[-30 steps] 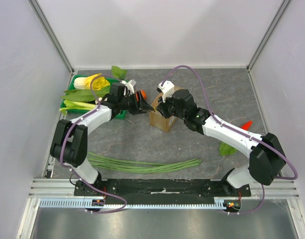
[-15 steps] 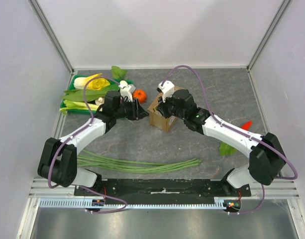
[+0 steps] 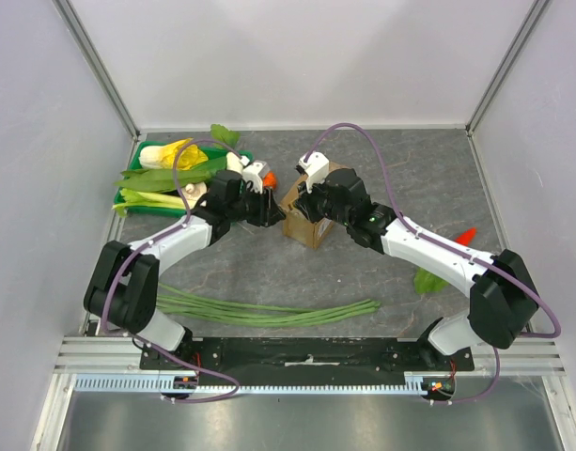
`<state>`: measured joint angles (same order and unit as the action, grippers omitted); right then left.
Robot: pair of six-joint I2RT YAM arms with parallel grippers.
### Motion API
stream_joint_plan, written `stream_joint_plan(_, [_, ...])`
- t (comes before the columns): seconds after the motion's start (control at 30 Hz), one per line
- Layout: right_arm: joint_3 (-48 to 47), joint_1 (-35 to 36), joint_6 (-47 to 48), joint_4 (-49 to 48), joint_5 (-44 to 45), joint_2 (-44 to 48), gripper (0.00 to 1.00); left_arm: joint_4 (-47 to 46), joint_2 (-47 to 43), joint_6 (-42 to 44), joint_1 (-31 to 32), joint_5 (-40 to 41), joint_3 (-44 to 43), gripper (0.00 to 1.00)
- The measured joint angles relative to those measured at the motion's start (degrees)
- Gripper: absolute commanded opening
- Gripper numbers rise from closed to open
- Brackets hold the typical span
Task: Unpack the express box
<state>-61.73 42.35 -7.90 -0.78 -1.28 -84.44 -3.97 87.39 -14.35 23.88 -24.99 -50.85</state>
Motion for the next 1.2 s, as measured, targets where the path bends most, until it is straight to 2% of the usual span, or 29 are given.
stream_joint_plan(0.17, [0.0,0.0,0.0,-0.02,0.02,-0.09,0.0,-1.09,2.14,1.09,0.79,0.37,-1.07,0.45])
stream_joint_plan(0.3, [-0.02,-0.02,0.0,-0.22,0.0,-0.33,0.0,-2.47,3.28,1.64,1.03,-0.17,-1.38,0.36])
stream_joint_plan(0.33, [-0.04,-0.02,0.0,-0.39,0.0,-0.42,0.0,-2.82,3.41,1.81,1.03,-0.57,-1.42,0.27])
stream_joint_plan(0.4, [-0.07,-0.02,0.0,-0.61,0.04,-0.55,0.0,-3.3,3.93,2.19,1.07,-0.9,-1.84,0.16])
stream_joint_plan(0.43, [-0.07,-0.02,0.02,-0.83,0.11,-0.68,0.0,-3.48,4.2,2.38,1.09,-1.05,-2.08,0.05])
stream_joint_plan(0.47, [-0.09,-0.09,0.02,-1.14,0.2,-0.81,0.0,-3.58,4.46,2.73,1.22,-1.11,-2.36,0.02])
stream_joint_plan(1.0, [-0.44,0.17,3.61,0.42,3.21,-0.22,0.0,-4.44,5.25,7.1,2.16,-0.42,-3.13,0.02])
stream_joint_plan(1.2, [3.3,0.24,4.79,-1.38,3.28,2.64,0.0,-4.26,5.44,7.19,3.26,1.18,-3.61,0.02])
